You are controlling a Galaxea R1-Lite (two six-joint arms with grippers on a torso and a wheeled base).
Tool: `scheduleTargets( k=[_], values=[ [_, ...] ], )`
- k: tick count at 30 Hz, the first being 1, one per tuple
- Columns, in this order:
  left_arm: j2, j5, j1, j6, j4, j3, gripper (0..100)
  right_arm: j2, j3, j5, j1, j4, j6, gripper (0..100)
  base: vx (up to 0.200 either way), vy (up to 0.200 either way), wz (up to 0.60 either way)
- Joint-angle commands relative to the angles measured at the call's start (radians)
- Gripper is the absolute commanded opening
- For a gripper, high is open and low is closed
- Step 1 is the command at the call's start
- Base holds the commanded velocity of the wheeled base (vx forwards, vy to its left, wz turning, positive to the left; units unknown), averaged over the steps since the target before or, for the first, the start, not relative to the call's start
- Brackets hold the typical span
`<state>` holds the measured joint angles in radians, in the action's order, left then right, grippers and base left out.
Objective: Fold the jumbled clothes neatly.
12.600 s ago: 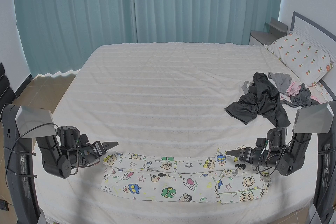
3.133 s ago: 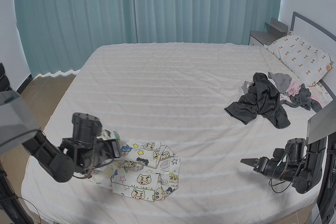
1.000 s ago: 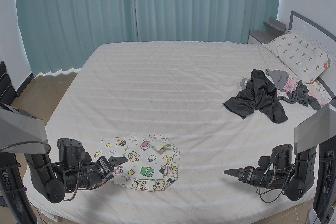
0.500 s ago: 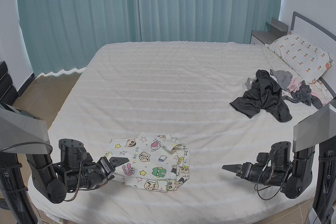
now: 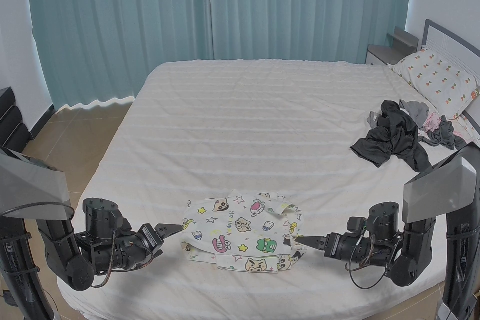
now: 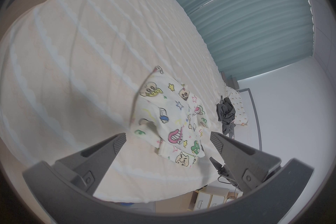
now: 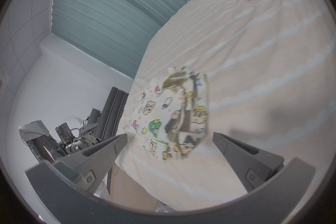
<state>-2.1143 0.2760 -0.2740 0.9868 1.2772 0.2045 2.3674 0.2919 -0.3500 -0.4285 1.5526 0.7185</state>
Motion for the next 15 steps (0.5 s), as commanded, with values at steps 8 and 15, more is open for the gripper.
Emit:
scheduleTargets(
  k=[8, 15],
  values=[
    [-0.009, -0.009, -0.004, -0.005, 0.002, 0.000, 100, 0.072, 0.084, 0.002, -0.022, 0.009, -0.010, 100, 0.000, 0.000, 0.00],
    [-0.009, -0.009, -0.004, -0.005, 0.002, -0.002, 100, 0.070, 0.073, 0.011, -0.010, 0.004, -0.033, 100, 0.000, 0.000, 0.00]
  ],
)
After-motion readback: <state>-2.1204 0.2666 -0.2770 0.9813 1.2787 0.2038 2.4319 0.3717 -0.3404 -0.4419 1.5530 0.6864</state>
